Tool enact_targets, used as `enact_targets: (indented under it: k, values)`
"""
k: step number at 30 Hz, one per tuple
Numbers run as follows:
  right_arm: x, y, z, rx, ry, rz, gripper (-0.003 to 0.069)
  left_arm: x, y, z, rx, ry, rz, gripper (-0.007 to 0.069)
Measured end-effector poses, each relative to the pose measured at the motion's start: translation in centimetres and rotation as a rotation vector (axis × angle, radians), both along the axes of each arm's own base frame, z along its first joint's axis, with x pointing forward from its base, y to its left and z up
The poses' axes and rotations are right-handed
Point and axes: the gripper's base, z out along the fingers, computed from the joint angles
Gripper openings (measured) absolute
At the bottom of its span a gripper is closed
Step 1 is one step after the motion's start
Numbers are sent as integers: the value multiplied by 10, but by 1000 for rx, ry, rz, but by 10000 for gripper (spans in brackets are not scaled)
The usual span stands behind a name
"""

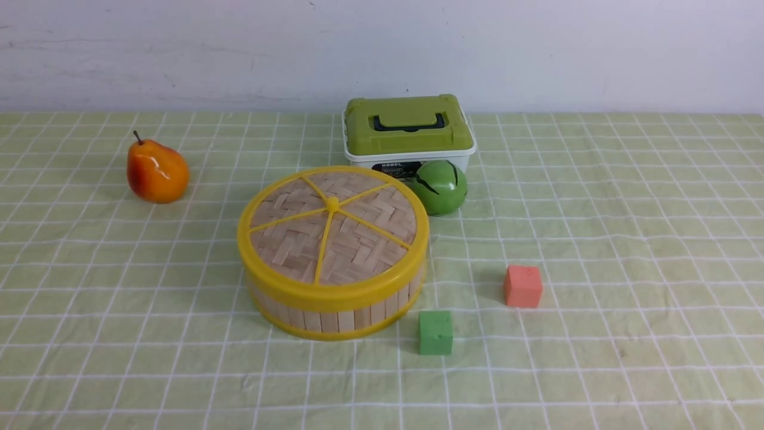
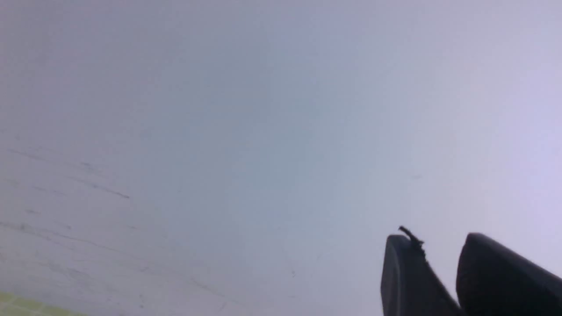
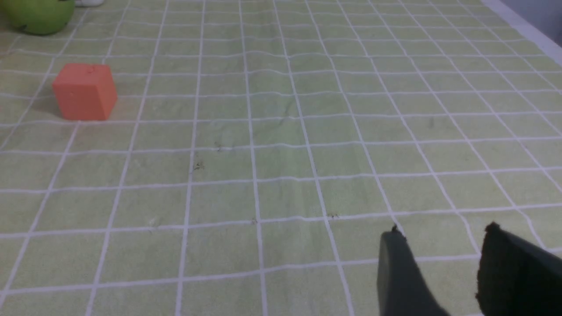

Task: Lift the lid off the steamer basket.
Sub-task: Use the left arm to lift the lid of the steamer

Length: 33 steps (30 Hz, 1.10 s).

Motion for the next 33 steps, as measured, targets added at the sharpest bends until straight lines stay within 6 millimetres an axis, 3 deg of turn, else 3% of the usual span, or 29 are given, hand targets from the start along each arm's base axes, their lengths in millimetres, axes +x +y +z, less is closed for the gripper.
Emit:
enact_targets:
  k: [3,6,7,9,12,15,20,24,27,33]
  values:
    - [0,0,0,0,0,0,241,-4,-2,23,-2,39,-39,113]
    - [0,0,0,0,0,0,241,-7,-6,71,101,107,-34,-11]
    - [0,0,0,0,0,0,241,-5,-6,69,108,126,-34,-13]
    - [0,0,0,0,0,0,241,8,-9,100,161,224,-35,-13]
    - [0,0,0,0,0,0,241,38,-14,126,197,402,-58,-13]
    - [0,0,0,0,0,0,241,76,-18,137,212,537,-74,-13]
    - [0,0,0,0,0,0,241,143,-30,135,212,840,-145,-13]
    - [0,0,0,0,0,0,241,201,-50,136,230,1115,-328,-13]
    - [0,0,0,0,0,0,241,232,-64,140,247,1211,-467,-13]
    - [0,0,0,0,0,0,241,297,-95,123,304,1478,-616,-13]
